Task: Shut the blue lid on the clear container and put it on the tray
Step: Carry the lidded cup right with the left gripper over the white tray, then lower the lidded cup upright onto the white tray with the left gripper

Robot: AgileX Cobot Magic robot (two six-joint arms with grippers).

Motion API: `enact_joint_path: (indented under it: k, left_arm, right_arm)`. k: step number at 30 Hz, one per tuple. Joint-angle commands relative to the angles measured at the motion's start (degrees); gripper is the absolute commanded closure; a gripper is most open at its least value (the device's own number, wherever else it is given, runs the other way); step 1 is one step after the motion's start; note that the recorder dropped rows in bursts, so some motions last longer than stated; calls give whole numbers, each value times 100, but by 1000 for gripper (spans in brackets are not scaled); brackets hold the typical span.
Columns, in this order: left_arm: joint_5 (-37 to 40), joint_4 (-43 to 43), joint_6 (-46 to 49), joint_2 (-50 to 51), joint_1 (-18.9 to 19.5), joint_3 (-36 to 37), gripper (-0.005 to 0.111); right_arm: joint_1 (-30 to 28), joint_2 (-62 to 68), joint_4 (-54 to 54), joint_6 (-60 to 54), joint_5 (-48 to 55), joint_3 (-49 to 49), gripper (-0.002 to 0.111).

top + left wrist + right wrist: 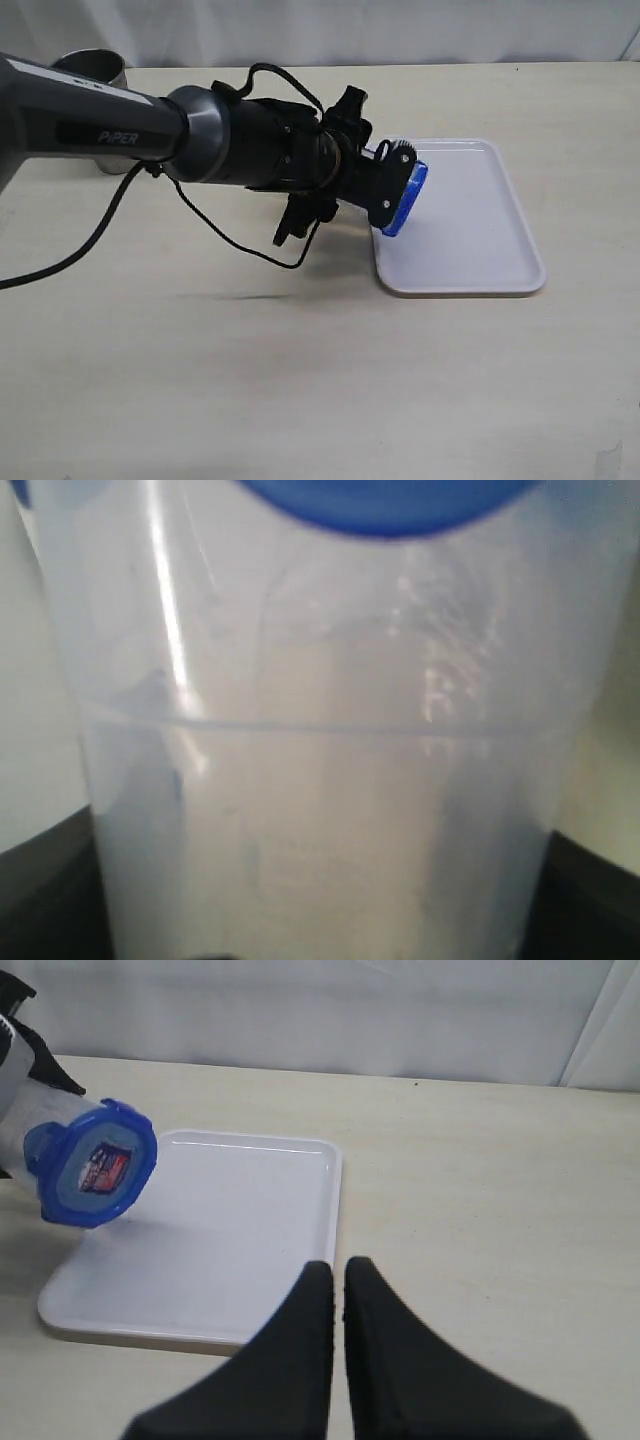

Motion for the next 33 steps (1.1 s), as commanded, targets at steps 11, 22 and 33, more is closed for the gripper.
enact_joint_path:
  k: [11, 22, 33]
  left_arm:
    - [918, 1673, -26, -63, -702, -65, 107]
    - [823, 2093, -671, -63, -871, -65, 107]
    - [-822, 2149, -2910, -63, -768, -68, 107]
  right_arm:
    - [-22, -35, -8, 0, 19, 10, 104]
    - [-22, -35, -8, 0, 19, 10, 104]
    - [-22, -35, -8, 0, 19, 10, 104]
